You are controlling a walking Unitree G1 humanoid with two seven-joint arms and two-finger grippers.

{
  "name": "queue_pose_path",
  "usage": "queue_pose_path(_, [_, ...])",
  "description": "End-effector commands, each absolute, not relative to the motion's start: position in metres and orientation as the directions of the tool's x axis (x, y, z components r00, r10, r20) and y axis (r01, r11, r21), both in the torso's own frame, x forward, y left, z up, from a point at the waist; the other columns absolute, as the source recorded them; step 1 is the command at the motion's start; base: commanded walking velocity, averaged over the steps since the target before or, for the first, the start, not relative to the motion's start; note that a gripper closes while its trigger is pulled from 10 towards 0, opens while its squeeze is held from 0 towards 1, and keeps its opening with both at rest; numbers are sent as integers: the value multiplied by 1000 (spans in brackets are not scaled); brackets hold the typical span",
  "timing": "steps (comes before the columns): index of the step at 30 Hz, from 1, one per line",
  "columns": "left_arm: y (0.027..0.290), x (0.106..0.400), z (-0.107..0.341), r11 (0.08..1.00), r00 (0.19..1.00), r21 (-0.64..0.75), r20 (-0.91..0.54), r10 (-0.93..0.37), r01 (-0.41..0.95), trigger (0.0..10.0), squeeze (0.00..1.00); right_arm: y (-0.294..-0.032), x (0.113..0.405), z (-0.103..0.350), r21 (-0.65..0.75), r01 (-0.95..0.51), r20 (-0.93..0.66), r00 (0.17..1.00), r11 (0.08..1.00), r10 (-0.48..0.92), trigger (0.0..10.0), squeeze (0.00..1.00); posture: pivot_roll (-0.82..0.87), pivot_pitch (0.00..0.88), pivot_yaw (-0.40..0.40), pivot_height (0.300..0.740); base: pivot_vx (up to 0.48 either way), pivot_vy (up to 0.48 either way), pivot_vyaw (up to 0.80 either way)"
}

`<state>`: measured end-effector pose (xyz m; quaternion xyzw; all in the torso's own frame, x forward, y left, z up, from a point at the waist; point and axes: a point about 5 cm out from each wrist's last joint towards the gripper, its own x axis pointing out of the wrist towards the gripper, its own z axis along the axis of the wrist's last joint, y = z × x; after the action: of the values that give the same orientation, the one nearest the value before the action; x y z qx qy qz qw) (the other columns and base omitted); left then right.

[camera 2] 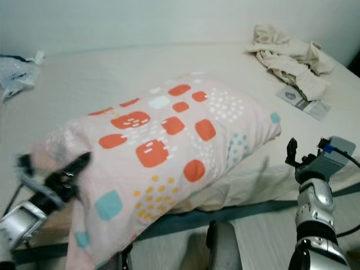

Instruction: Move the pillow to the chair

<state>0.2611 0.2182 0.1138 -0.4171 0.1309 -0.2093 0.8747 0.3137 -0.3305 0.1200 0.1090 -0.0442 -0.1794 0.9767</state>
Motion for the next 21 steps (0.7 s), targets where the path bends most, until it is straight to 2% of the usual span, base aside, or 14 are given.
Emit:
queue_pose_path(1, [199,262,106,620,831,-731,-133,-541,286,7686,0,-333,313,121,221,349,50,929,911,-368,10000,0,74,183,-58,566,0,0,0])
queue_pose_path(3, [198,263,105,634,834,-720,-145,-533,281,7686,0,-333,314,121,222,349,51,928,911,-368,10000,0,74,183,-58,566,0,0,0])
queue_pose_path(4, [201,266,104,664,848,-702,-167,-503,256,0,0,-333,314,121,222,350,52,928,910,-369,10000,0,75,181,-58,566,0,0,0])
queue_pose_path(8, [218,272,101,735,877,-653,-230,-423,183,0,0,-334,314,122,223,353,53,926,909,-373,10000,0,74,173,-57,566,0,0,0])
queue_pose_path(14, [229,266,104,803,835,-539,-294,-464,256,0,0,-334,317,121,212,361,20,927,908,-374,10000,0,75,169,-57,566,0,0,0])
queue_pose_path(16, [228,260,108,803,780,-475,-319,-539,361,0,0,-332,320,117,182,354,-39,935,917,-353,10000,0,75,168,-56,566,0,0,0])
queue_pose_path(18, [229,251,110,775,688,-419,-375,-622,473,0,0,-329,324,115,156,331,-90,943,931,-320,10000,0,77,167,-55,566,0,0,0])
queue_pose_path(21, [240,240,113,731,573,-367,-457,-680,575,0,0,-330,329,121,136,320,-99,946,938,-309,10000,0,82,167,-56,566,0,0,0])
